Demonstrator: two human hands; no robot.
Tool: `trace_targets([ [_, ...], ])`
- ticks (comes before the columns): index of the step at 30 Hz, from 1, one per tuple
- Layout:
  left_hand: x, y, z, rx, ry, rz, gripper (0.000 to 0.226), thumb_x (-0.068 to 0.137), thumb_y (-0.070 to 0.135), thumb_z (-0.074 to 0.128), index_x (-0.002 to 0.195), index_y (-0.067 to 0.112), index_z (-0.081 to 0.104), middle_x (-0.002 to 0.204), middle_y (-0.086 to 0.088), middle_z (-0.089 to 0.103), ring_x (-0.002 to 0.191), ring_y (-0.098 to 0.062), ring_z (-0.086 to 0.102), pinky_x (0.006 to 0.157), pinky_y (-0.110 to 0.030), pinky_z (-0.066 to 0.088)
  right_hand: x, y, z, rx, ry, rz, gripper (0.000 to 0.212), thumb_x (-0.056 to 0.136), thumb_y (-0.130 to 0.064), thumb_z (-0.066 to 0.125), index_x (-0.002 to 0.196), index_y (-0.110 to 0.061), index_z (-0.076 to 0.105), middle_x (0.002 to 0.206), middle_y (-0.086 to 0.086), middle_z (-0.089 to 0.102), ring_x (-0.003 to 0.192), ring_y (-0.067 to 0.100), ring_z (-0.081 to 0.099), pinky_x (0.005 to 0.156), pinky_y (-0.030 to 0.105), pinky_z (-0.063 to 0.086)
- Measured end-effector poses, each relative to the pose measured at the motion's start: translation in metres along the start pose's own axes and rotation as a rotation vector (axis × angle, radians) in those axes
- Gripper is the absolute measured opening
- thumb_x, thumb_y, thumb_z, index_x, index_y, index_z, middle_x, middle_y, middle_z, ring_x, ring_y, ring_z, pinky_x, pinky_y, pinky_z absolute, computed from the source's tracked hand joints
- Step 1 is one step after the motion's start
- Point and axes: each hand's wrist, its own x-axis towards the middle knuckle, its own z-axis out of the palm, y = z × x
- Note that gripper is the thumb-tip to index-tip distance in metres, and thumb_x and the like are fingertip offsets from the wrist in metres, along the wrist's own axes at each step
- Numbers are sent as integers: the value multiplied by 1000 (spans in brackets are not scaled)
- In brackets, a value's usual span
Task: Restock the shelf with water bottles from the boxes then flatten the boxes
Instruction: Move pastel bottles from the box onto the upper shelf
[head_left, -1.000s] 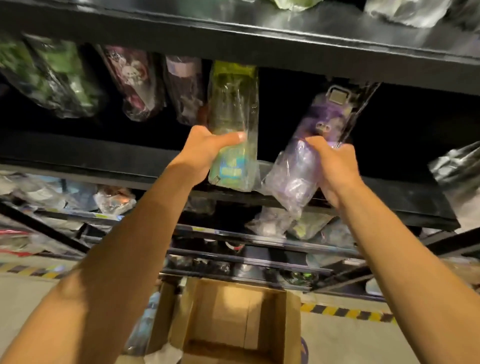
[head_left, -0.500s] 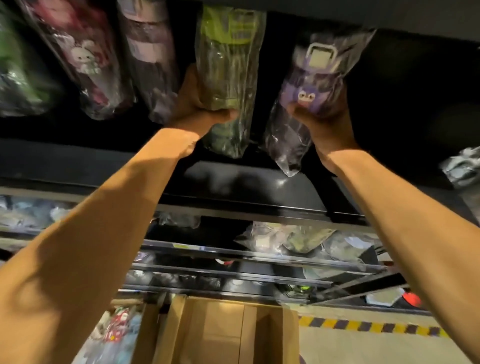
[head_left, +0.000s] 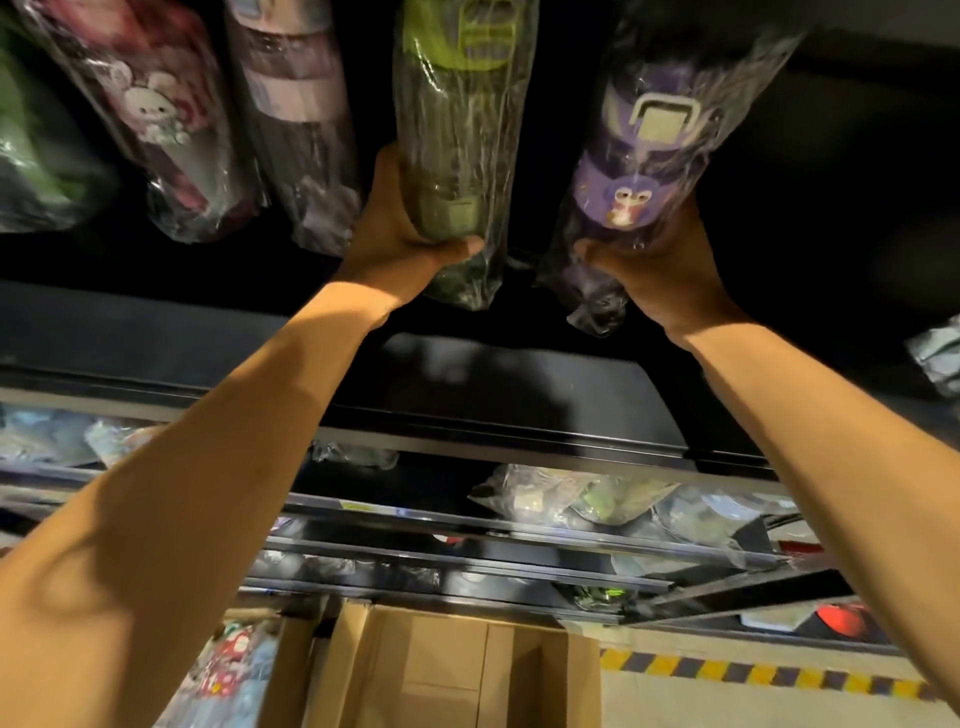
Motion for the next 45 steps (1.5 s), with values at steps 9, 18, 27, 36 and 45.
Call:
trace_targets([
  [9, 22, -10, 6, -53, -19, -27, 98, 75, 10, 90, 153, 14, 30, 140, 0, 57, 123, 0, 59, 104, -24, 52, 18, 16, 7, 50, -42, 25, 99, 69, -30, 93, 150, -7, 40, 141, 5, 61, 129, 12, 62, 110, 37, 50],
  [18, 29, -14, 12, -40, 31, -15, 90, 76, 10, 89, 147, 7, 34, 132, 0, 63, 119, -4, 64, 102, -28, 53, 26, 25, 15, 73, -29, 90, 81, 74, -18, 90, 144, -11, 50, 135, 4, 67, 123, 15, 66, 108, 39, 53],
  [27, 32, -18, 15, -43, 39, -21, 91, 79, 5, 86, 151, 7, 31, 136, -3, 62, 121, -8, 64, 106, -33, 52, 26, 30, 22, 76, 63, 82, 92, 64, -43, 90, 143, -13, 55, 133, 4, 69, 122, 16, 67, 106, 42, 54],
  [36, 35, -26, 14, -34, 33, -19, 85, 80, 3, 85, 147, 4, 34, 135, -7, 63, 117, -7, 66, 101, -30, 54, 24, 34, 22, 102, 55, 81, 91, 65, -38, 89, 145, -16, 51, 135, 3, 67, 123, 14, 66, 107, 40, 53],
  [45, 26, -27, 10, -26, 12, -57, 96, 81, 17, 86, 157, 12, 28, 142, 3, 58, 128, -6, 60, 111, -37, 50, 21, 44, 17, 80, -38, 111, 93, 70, -45, 89, 148, -17, 47, 137, 1, 67, 124, 16, 66, 107, 43, 54],
])
